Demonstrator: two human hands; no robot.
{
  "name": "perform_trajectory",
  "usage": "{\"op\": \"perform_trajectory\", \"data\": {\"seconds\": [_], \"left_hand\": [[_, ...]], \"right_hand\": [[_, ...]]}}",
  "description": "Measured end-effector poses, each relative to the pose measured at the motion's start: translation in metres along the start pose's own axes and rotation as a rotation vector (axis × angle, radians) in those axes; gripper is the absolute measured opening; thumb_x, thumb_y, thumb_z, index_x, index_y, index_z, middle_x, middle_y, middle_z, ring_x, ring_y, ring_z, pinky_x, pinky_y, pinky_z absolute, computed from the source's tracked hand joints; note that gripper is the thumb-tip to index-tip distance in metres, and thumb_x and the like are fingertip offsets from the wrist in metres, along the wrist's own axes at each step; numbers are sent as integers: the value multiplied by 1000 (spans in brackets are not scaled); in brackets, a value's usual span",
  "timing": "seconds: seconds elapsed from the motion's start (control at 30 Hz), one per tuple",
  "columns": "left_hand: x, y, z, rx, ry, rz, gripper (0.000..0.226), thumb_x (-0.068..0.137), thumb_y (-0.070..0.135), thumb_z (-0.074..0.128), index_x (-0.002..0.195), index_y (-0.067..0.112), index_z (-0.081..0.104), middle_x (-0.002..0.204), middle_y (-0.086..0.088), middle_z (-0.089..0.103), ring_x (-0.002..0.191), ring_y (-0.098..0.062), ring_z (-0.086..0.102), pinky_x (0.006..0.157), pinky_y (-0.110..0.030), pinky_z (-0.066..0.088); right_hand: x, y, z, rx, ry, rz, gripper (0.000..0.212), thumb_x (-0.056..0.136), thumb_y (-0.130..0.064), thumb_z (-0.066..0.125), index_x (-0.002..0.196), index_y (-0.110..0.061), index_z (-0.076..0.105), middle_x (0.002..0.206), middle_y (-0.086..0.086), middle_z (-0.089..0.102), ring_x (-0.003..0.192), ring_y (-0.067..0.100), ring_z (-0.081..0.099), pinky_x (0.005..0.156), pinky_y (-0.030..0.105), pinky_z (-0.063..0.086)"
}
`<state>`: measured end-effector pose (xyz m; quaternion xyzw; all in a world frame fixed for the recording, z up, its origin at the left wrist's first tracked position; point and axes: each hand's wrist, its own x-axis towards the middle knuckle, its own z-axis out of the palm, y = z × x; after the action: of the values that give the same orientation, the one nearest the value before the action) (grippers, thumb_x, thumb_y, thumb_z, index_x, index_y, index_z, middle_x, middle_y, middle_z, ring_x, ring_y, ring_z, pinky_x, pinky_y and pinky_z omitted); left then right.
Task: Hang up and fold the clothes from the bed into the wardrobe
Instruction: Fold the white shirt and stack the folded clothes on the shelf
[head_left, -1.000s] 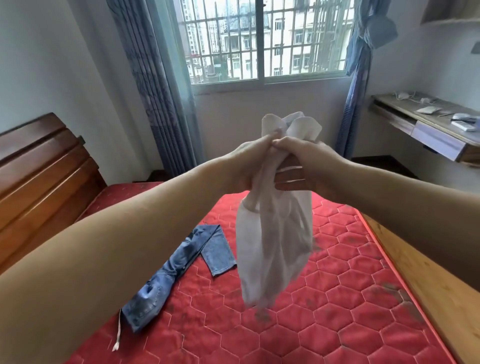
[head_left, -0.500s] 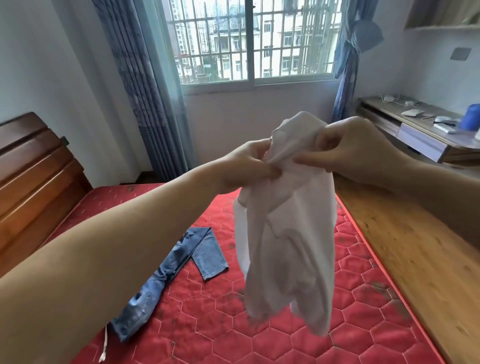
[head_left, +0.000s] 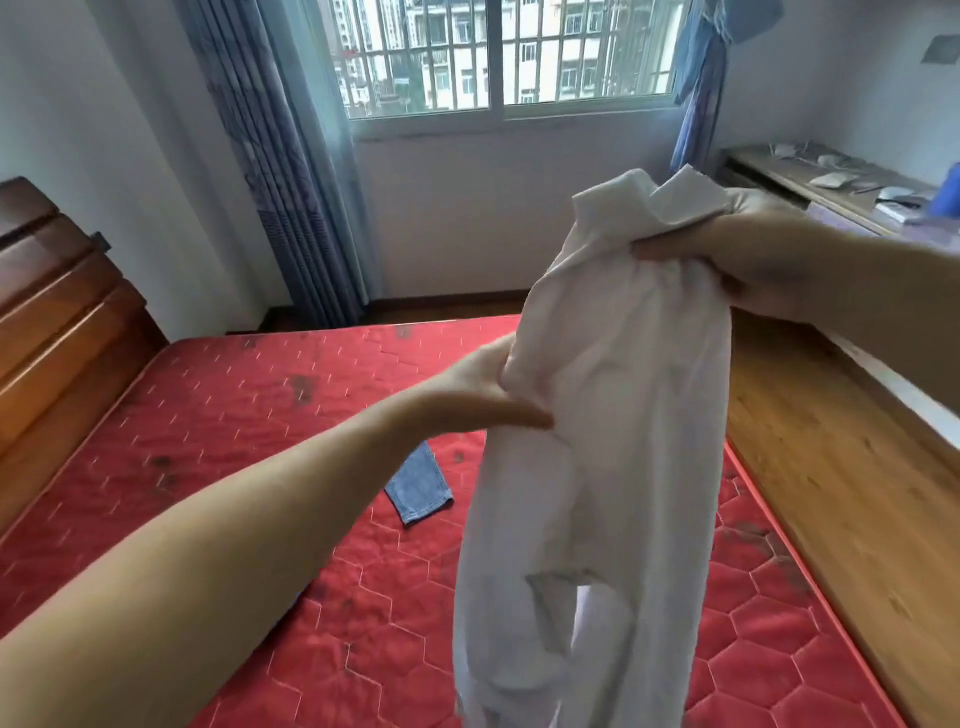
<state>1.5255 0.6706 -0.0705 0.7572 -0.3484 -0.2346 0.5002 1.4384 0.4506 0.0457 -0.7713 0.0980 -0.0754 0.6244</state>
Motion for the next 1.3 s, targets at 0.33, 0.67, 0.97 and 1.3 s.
{"op": "perform_trajectory", "data": {"seconds": [0.33,0.67,0.97,1.3], "left_hand": [[32,-87,-28,803,9,-243,26,87,14,57,62,8,56,61,-1,50,62,-21,45,47,-26,32],[117,-122,-33,520,139,-519,33,81,-5,33,78,11,62,75,-14,63,68,-35,68,57,-39,59],[220,-63,-139,453,795,-226,19,79,6,44,67,12,57,67,-2,53,73,-23,49,62,-29,37],[181,-133,-119,668,681,173,30,72,23,45,57,3,60,79,-9,68,81,-21,59,110,-39,30]], "right_hand": [[11,48,-26,-635,-197,17,24,74,-33,80,82,-14,68,75,0,66,74,10,59,69,30,47],[123,148,-47,-661,-211,579,17,90,-30,66,91,-14,58,64,4,58,36,9,49,37,16,34],[247,94,-37,-196,271,-228,6,79,-21,63,81,-26,61,74,-9,62,71,12,58,64,28,47],[161,152,-28,-698,80,-650,22,73,-30,49,89,-16,59,69,-9,61,58,11,54,57,23,48]]}}
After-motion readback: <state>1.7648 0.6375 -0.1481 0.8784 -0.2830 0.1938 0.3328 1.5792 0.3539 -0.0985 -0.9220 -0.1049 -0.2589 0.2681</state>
